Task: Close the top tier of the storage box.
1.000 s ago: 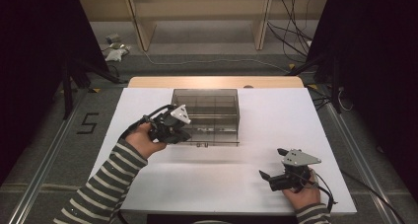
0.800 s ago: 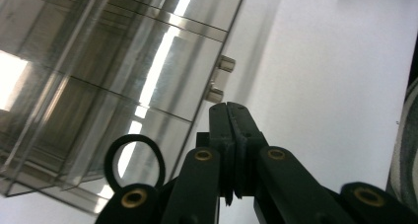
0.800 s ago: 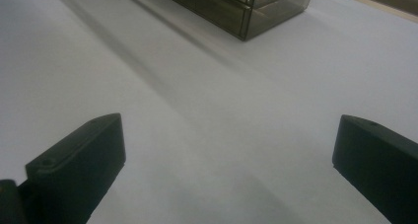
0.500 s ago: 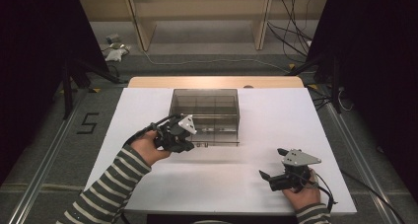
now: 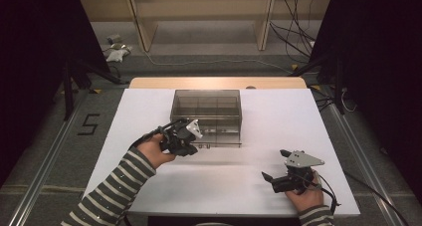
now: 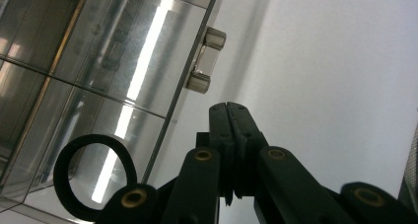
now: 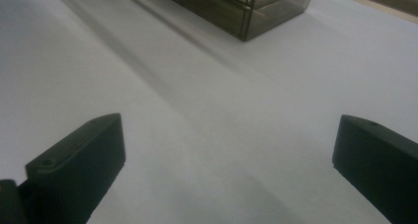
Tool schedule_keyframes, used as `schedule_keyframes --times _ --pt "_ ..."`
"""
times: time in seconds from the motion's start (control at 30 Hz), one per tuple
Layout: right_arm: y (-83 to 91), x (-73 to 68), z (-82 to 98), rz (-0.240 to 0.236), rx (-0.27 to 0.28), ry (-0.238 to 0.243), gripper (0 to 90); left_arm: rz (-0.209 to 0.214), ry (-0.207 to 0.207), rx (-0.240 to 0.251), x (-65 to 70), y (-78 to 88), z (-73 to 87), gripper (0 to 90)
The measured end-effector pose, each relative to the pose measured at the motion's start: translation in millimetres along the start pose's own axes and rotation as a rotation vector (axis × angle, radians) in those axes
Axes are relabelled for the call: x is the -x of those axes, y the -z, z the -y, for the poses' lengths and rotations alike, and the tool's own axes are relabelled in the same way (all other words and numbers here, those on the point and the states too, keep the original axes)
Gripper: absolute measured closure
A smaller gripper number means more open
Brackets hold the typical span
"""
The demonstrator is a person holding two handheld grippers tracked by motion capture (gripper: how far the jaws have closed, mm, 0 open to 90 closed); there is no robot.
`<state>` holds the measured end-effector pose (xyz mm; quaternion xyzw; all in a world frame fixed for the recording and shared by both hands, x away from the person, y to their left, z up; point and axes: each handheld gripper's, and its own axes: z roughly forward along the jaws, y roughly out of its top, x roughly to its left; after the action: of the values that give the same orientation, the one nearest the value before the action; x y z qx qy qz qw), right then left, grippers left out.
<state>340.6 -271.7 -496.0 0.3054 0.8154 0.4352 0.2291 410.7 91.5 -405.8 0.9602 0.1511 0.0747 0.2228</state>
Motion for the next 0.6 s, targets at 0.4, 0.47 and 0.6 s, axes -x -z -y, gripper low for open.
schedule_keyframes --times 0.4,0.47,0.6 --pt "-0.1 -0.4 0.0 0.002 0.001 0.000 0.7 -0.026 0.007 -0.038 -5.7 -11.7 -1.3 89.3" --pt "0.1 -0.4 0.0 0.002 -0.002 0.001 0.7 -0.034 0.012 -0.039 -5.9 -12.6 -1.7 89.3" --pt "-0.2 -0.5 0.0 0.002 -0.001 0.000 0.7 -0.033 0.015 -0.038 -7.2 -13.1 -2.4 89.3"
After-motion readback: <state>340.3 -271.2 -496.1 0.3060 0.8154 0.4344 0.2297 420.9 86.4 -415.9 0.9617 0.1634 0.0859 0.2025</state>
